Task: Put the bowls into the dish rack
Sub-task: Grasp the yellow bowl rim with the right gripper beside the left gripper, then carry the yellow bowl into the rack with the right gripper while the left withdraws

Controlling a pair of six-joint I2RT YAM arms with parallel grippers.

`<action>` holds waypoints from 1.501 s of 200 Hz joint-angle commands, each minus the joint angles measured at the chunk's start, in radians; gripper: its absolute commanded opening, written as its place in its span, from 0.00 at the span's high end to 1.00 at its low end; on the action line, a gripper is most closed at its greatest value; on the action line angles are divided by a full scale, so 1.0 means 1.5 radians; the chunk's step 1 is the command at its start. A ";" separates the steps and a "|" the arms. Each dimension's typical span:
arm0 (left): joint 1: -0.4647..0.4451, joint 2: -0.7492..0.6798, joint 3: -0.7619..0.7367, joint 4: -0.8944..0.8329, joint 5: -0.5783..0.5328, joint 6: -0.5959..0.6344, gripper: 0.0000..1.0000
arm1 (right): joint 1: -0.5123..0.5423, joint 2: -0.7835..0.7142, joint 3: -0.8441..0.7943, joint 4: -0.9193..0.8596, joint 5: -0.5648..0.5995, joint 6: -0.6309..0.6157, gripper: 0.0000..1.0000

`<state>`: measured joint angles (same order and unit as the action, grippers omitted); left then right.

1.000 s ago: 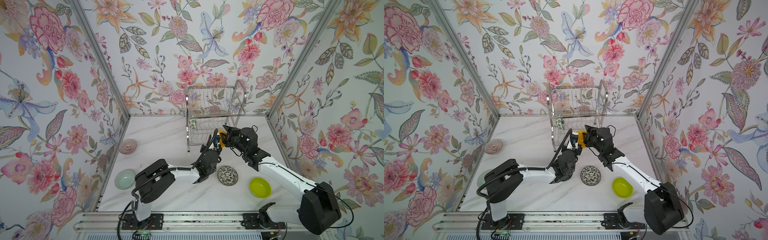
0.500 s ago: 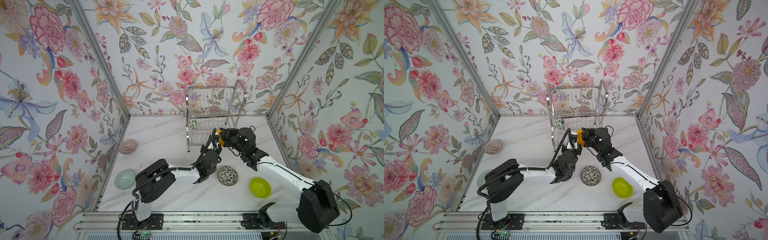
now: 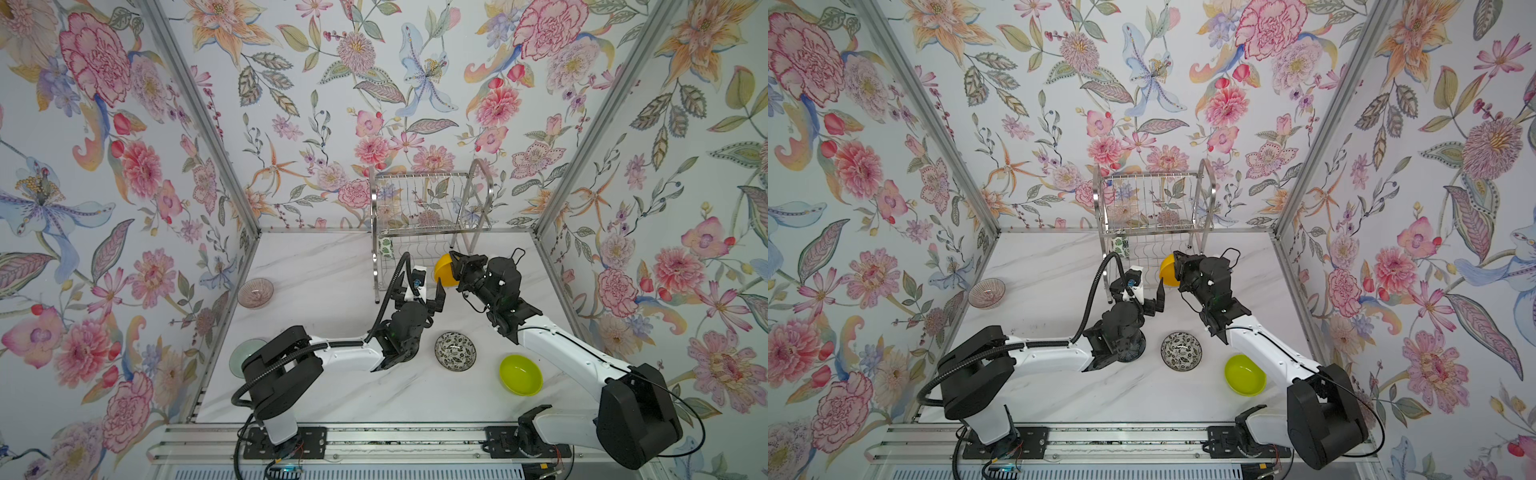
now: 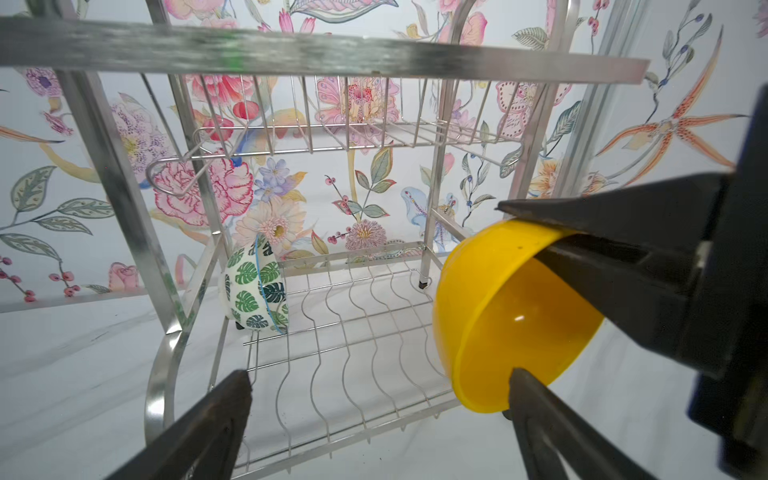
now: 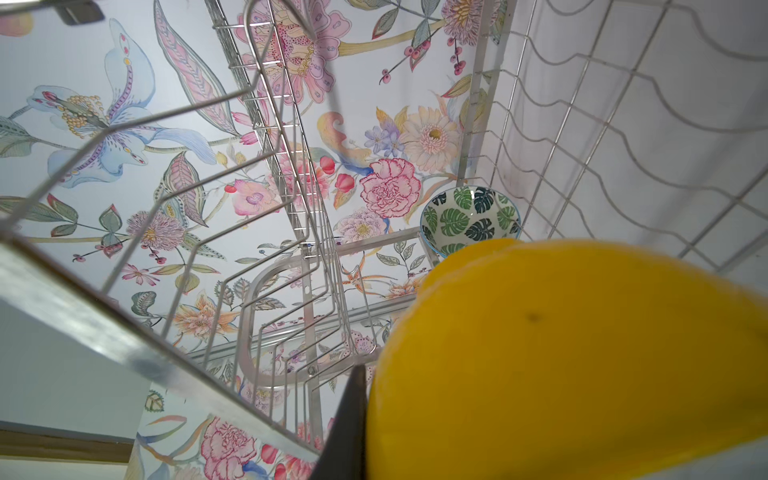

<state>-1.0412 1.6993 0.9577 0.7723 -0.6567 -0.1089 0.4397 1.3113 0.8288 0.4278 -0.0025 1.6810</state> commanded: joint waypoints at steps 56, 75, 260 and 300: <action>0.104 -0.159 -0.013 -0.385 0.172 -0.200 0.01 | -0.018 -0.013 -0.012 0.122 -0.106 -0.333 1.00; 0.106 -0.173 -0.019 -0.424 0.144 -0.153 0.01 | -0.010 -0.007 -0.028 0.166 -0.131 -0.410 1.00; 0.084 -0.049 -0.148 -0.014 -0.017 0.248 0.01 | 0.004 0.266 -0.012 0.472 -0.265 -0.640 1.00; 0.085 -0.056 -0.142 -0.037 -0.028 0.225 0.01 | -0.006 0.354 0.043 0.524 -0.292 -0.589 1.00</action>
<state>-0.9100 1.6161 0.7326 0.7269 -0.6636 0.2535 0.4419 1.7878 0.8196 1.0798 -0.4004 0.7418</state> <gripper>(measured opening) 0.989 0.093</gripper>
